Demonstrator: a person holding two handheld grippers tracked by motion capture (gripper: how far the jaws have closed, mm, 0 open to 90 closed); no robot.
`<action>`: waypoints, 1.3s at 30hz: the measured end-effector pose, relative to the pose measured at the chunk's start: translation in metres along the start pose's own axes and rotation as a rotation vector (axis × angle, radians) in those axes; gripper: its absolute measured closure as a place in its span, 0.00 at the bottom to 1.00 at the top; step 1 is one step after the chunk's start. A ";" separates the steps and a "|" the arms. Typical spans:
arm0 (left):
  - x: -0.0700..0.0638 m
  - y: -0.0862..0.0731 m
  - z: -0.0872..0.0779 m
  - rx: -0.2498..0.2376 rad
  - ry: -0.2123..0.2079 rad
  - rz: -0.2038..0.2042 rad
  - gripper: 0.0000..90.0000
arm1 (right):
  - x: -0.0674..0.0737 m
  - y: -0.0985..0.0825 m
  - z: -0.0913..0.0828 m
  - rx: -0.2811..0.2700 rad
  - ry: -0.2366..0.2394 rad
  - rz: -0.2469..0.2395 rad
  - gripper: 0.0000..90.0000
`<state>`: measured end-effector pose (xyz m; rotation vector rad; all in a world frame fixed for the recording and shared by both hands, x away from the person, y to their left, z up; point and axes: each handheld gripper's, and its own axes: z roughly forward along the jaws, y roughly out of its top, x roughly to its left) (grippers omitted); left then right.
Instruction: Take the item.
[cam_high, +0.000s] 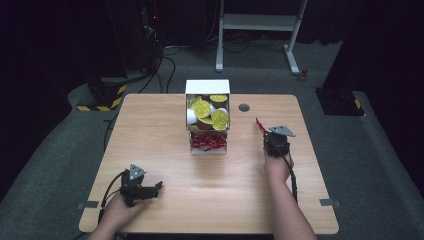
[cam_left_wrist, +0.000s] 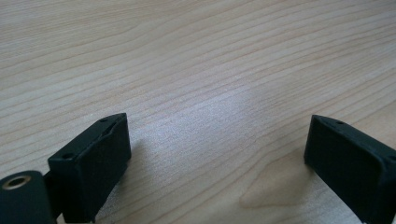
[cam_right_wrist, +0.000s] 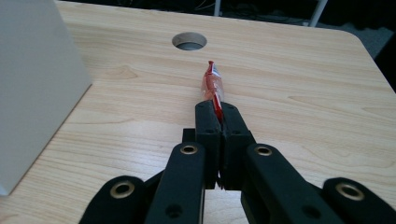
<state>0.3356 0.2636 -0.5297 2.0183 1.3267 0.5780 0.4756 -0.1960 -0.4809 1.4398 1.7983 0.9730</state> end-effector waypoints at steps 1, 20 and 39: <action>-0.001 0.000 0.000 0.000 -0.004 -0.008 0.08 | -0.001 0.000 0.001 0.003 -0.001 -0.003 0.99; 0.000 0.000 0.000 -0.001 -0.005 -0.008 0.08 | 0.009 -0.012 0.003 0.110 -0.026 -0.025 0.97; -0.001 0.000 0.000 0.000 -0.003 -0.007 0.08 | 0.023 -0.028 -0.003 0.118 0.075 0.007 0.70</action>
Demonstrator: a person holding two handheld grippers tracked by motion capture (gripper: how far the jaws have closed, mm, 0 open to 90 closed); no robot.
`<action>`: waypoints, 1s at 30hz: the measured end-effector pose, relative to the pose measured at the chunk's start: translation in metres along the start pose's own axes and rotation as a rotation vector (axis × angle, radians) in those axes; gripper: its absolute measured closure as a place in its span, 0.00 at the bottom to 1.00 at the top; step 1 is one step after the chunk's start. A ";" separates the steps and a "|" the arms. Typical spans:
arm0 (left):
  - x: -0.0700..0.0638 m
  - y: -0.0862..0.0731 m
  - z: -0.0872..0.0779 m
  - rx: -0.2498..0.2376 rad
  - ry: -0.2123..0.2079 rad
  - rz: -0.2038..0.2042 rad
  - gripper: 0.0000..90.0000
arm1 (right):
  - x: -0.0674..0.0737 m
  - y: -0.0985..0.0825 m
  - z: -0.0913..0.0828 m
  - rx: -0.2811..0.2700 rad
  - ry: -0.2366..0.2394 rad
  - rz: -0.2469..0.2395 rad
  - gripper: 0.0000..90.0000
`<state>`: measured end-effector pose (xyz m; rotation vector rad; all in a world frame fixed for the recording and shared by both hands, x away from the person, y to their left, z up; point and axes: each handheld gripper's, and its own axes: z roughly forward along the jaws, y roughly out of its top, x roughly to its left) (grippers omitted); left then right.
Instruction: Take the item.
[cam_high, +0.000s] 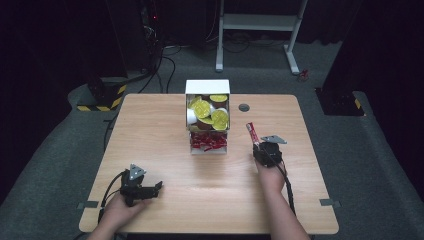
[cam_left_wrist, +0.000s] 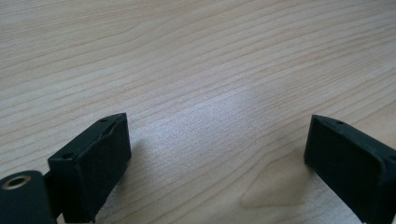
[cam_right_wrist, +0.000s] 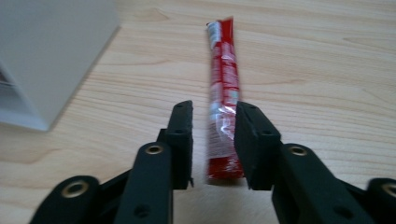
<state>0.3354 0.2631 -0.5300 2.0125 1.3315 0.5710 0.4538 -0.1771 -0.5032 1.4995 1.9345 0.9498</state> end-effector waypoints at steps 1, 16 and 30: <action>0.000 0.000 0.000 0.000 0.000 0.000 0.08 | 0.001 -0.001 -0.003 -0.006 0.016 0.000 0.67; 0.000 0.000 0.000 0.000 0.000 0.003 0.08 | 0.004 -0.053 -0.054 0.054 0.089 -0.005 0.31; 0.000 0.000 0.000 -0.005 0.001 -0.002 0.08 | 0.001 -0.084 -0.071 0.083 0.049 -0.080 0.29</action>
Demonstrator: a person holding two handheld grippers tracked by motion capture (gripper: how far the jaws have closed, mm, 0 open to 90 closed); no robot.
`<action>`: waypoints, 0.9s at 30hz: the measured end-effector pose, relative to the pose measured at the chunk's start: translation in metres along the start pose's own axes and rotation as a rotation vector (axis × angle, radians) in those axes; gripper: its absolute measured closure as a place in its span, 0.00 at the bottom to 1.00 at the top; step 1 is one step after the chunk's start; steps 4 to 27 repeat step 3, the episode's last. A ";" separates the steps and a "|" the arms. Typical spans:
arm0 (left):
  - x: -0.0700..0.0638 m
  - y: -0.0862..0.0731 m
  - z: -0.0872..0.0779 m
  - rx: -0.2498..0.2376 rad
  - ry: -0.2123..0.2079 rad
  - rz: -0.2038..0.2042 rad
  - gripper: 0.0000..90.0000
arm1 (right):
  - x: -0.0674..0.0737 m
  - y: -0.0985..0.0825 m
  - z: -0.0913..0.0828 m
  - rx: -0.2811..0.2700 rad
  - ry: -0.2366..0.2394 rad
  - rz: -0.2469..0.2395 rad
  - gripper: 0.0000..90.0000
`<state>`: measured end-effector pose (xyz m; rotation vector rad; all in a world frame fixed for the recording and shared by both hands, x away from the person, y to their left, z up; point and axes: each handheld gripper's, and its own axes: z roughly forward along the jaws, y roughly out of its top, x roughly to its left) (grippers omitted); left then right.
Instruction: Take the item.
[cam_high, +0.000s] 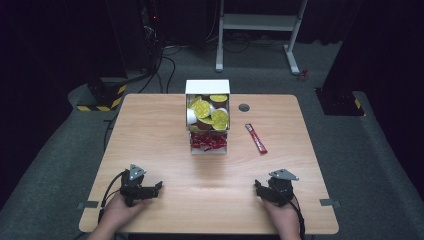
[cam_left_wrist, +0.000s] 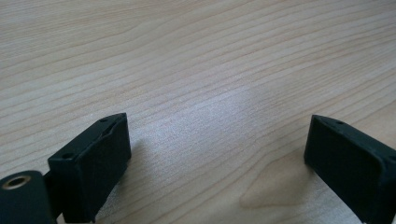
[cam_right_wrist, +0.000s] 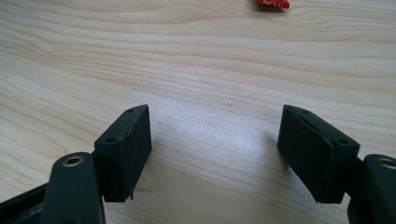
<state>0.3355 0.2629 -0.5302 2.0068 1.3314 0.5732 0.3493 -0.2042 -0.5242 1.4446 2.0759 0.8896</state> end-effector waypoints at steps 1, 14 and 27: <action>0.000 0.000 0.000 0.001 0.000 0.000 0.08 | 0.001 0.000 0.000 0.006 -0.003 0.004 0.29; 0.000 0.000 0.000 0.000 0.001 0.000 0.08 | 0.002 0.000 0.000 0.006 -0.003 0.002 0.28; 0.000 0.000 0.000 0.000 0.001 0.000 0.08 | 0.002 0.000 0.000 0.006 -0.003 0.002 0.28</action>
